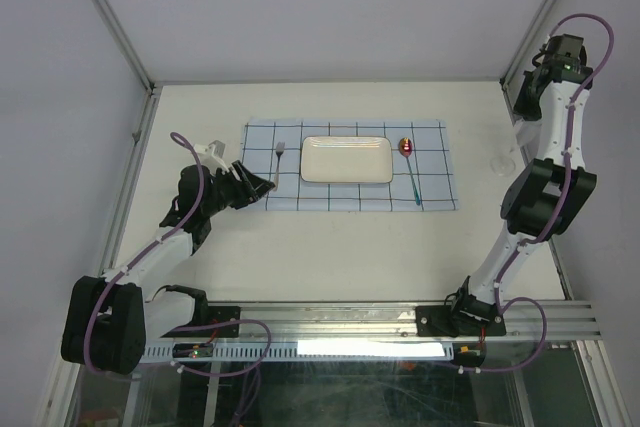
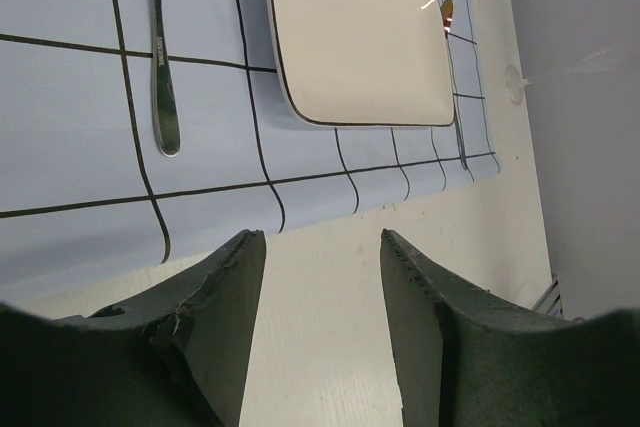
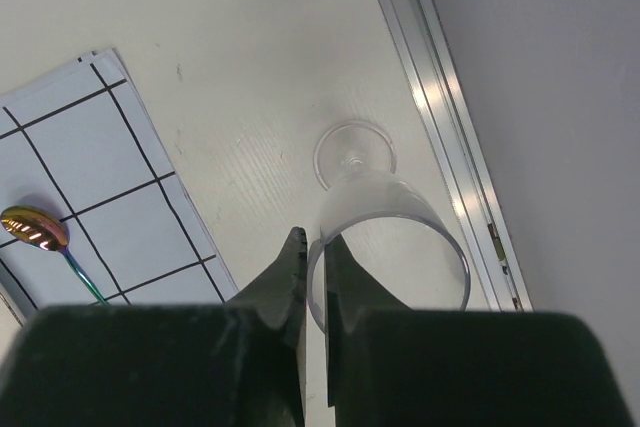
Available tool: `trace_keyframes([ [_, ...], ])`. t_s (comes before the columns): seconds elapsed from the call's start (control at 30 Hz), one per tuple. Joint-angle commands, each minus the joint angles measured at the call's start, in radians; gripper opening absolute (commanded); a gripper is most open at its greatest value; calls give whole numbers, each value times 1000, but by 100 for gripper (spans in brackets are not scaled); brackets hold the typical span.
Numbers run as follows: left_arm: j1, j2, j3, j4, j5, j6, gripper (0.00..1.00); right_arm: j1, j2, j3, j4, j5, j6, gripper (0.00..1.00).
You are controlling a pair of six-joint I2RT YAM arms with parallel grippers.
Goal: Set the dinner table for one person
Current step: Pick up the cup at the center of the board.
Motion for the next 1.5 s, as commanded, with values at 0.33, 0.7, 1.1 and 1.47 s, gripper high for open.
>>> trace_keyframes([
  [0.33, -9, 5, 31, 37, -13, 15, 51, -8, -37, 47, 25, -30, 1, 0],
  [0.7, -9, 3, 27, 38, -13, 11, 51, -5, -46, 113, 9, -68, 10, 0],
  [1.1, -10, -1, 21, 39, -17, 8, 51, 71, -49, 166, 25, -134, 6, 0],
  [1.47, -10, -13, 32, 11, -29, 14, 51, 187, 13, 258, 57, -149, -3, 0],
])
